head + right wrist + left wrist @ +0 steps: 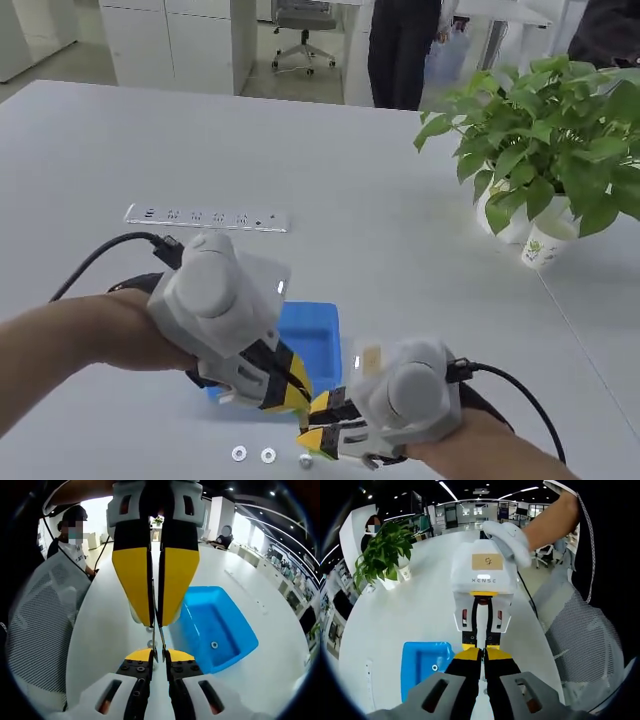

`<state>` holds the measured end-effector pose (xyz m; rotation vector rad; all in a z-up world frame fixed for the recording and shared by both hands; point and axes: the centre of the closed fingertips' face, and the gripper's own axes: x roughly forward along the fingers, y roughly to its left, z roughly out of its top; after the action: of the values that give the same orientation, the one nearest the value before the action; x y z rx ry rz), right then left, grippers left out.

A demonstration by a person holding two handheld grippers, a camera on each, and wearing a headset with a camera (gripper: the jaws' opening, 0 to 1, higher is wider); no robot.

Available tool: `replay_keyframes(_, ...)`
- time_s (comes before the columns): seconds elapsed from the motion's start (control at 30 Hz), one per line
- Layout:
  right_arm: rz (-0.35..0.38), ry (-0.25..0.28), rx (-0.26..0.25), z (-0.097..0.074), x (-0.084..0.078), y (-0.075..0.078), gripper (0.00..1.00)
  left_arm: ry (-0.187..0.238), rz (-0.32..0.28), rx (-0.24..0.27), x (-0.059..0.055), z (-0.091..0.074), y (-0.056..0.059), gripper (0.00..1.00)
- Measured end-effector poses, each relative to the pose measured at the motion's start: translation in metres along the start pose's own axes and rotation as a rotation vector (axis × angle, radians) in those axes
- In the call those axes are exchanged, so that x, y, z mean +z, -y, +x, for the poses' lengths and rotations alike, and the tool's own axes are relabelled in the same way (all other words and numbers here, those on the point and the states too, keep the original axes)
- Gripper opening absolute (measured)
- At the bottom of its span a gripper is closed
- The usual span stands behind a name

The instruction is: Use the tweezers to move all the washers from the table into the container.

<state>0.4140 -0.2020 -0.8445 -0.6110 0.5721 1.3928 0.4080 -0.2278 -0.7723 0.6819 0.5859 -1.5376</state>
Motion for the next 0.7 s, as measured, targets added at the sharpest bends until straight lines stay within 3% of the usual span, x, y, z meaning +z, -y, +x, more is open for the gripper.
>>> replay_keyframes(0.7,0.022,-0.013,0.021,0.008,-0.012,-0.013,0.13,0.008,-0.012,-0.026,-0.007,0.012,0.009,0.06)
